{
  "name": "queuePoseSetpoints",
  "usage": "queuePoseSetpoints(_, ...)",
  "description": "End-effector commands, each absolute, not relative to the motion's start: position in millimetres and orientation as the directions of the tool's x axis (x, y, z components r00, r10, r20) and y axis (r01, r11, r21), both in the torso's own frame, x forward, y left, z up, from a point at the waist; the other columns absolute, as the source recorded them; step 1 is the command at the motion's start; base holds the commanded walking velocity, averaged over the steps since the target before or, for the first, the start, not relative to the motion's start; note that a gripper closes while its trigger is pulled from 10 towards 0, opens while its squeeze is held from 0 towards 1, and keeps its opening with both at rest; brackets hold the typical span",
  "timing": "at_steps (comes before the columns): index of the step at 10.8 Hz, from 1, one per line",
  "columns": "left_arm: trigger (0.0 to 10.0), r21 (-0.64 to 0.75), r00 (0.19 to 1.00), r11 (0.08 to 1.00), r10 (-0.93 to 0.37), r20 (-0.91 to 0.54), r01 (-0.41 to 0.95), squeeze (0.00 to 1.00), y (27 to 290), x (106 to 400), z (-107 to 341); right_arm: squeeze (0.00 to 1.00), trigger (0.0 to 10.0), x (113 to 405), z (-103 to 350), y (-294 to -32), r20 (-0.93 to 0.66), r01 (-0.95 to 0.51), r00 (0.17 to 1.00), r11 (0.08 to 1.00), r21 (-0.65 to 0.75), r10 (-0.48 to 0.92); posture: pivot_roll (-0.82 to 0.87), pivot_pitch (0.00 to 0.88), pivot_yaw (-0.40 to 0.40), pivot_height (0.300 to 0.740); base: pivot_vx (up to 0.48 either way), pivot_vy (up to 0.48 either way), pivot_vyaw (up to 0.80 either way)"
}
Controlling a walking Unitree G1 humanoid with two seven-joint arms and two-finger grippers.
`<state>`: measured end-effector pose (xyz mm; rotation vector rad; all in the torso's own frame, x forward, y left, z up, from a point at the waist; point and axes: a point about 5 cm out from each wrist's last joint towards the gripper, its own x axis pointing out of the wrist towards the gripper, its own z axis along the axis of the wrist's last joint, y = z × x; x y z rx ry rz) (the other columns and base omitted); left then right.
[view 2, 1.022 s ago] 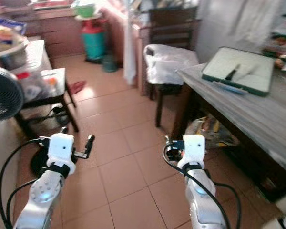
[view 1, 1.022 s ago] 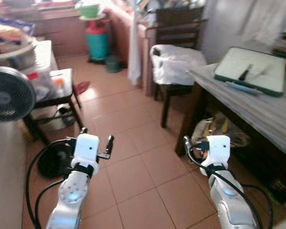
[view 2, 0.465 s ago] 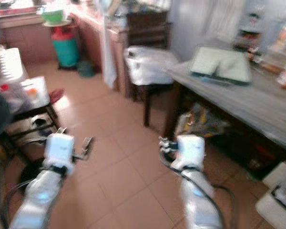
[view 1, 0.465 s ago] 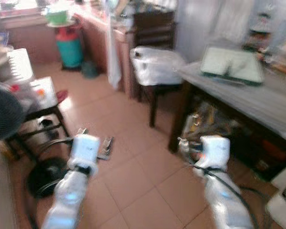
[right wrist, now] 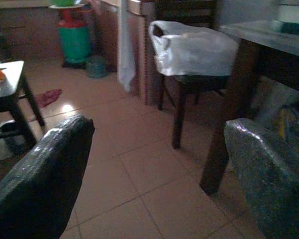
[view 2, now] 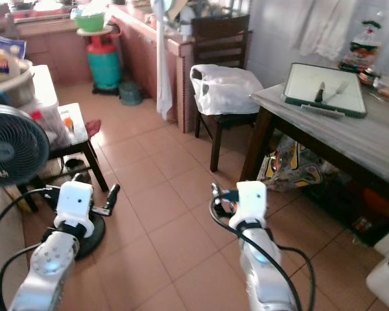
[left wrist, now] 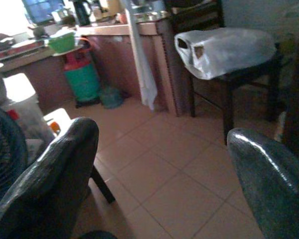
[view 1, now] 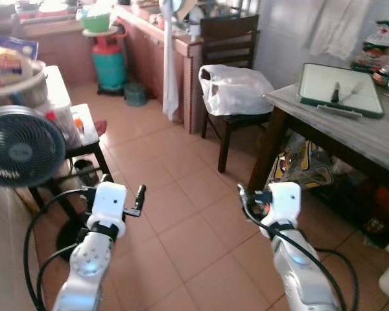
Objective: Setting the table
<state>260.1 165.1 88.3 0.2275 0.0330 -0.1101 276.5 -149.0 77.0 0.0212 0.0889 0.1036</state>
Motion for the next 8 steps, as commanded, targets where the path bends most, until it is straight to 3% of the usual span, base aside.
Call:
queuePoseSetpoints(1, 10.0, 0.216, 0.992, 0.968, -0.119, -0.045, 0.126, 0.00, 159.2, 260.0, 87.8, 0.00, 10.0, 275.5, 78.8, -157.8, -0.080, -0.067, 0.994, 0.998, 0.020, 0.068, 0.14, 0.000, 0.000, 0.740, 0.000, 0.000, 0.00)
queuePoseSetpoints(2, 10.0, 0.228, 0.991, 0.965, -0.126, -0.038, 0.131, 0.00, 158.2, 259.2, 88.4, 0.00, 3.7, 275.4, 80.5, -158.7, -0.061, -0.065, 0.996, 0.998, 0.023, 0.066, 0.14, 0.000, -0.001, 0.740, 0.000, 0.000, 0.00)
queuePoseSetpoints(3, 10.0, 0.229, 0.991, 0.964, -0.127, -0.033, 0.131, 0.00, 158.0, 259.7, 89.2, 0.00, 0.0, 276.3, 81.1, -159.6, -0.063, -0.060, 0.996, 0.998, 0.018, 0.061, 0.14, 0.000, -0.003, 0.740, 0.000, 0.000, 0.00)
queuePoseSetpoints(6, 10.0, 0.230, 0.991, 0.964, -0.133, -0.028, 0.136, 0.00, 157.8, 259.2, 90.1, 0.00, 0.0, 276.1, 80.7, -161.2, -0.064, -0.046, 0.997, 0.999, 0.007, 0.046, 0.13, 0.000, 0.004, 0.740, 0.000, 0.000, 0.00)
queuePoseSetpoints(7, 10.0, 0.228, 0.989, 0.963, -0.143, -0.027, 0.145, 0.00, 157.0, 258.7, 91.0, 0.00, 2.1, 274.9, 79.2, -162.6, -0.075, -0.033, 0.997, 0.999, -0.004, 0.033, 0.13, 0.000, 0.004, 0.740, 0.000, 0.000, 0.00)
queuePoseSetpoints(8, 10.0, 0.227, 0.988, 0.961, -0.154, -0.024, 0.156, 0.00, 155.2, 258.7, 91.9, 0.61, 10.0, 274.6, 78.5, -163.7, -0.078, -0.027, 0.997, 1.000, -0.006, 0.026, 0.13, 0.000, 0.005, 0.740, 0.000, 0.000, 0.00)
